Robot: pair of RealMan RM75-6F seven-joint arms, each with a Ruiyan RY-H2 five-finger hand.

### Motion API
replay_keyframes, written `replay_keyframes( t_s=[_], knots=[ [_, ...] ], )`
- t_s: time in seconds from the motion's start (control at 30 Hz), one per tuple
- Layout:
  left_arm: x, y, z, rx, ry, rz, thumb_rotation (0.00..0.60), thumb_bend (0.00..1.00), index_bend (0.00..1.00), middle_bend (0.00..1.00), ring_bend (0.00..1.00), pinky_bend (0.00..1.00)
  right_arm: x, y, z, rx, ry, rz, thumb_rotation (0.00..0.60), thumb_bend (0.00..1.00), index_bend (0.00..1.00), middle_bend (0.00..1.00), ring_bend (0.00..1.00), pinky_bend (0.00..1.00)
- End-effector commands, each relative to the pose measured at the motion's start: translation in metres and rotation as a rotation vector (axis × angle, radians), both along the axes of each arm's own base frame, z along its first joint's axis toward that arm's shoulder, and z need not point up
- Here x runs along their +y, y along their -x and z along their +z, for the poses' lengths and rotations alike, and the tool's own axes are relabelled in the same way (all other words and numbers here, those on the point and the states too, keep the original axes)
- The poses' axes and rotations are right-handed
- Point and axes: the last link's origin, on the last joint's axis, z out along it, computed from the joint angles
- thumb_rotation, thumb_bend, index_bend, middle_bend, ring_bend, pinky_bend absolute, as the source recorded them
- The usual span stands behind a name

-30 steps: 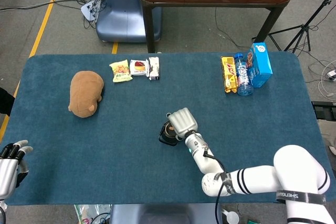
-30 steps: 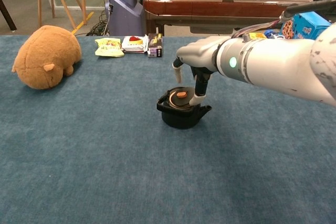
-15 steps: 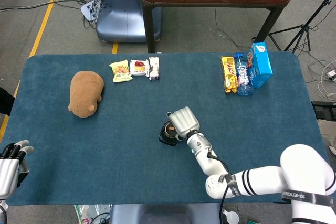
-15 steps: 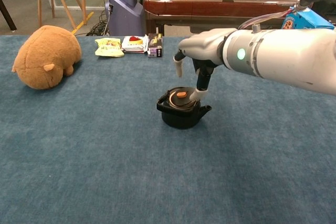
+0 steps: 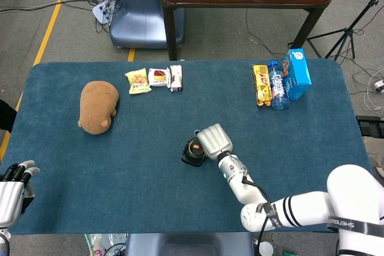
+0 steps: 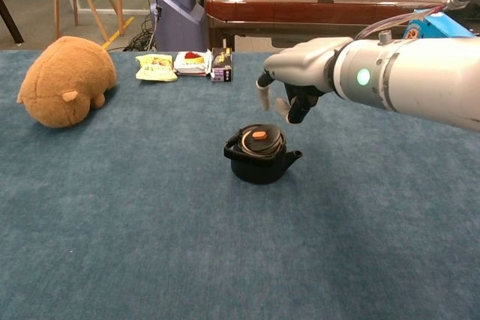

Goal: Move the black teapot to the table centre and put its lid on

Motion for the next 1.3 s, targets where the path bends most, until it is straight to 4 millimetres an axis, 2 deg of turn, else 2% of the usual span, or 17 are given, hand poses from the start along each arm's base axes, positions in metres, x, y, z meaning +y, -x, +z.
replay_keyframes(
  t_s=[0.03, 0.27, 1.3],
  knots=[
    [0.000, 0.000, 0.000, 0.000, 0.000, 0.000, 0.600, 0.76, 0.40, 0.30, 0.26, 0.54, 0.002, 0.001, -0.001, 0.014, -0.004, 0.000, 0.600, 0.78, 0.35, 0.97, 0.91, 0.92],
    [0.000, 0.000, 0.000, 0.001, 0.000, 0.000, 0.600, 0.76, 0.40, 0.30, 0.26, 0.54, 0.006, 0.004, -0.005, 0.043, -0.015, 0.007, 0.600, 0.97, 0.37, 0.98, 0.91, 0.92],
    [0.000, 0.000, 0.000, -0.002, 0.003, -0.001, 0.600, 0.76, 0.40, 0.30, 0.26, 0.54, 0.007, 0.006, -0.017, 0.058, -0.033, 0.008, 0.600, 0.98, 0.37, 0.98, 0.91, 0.92]
  ],
)
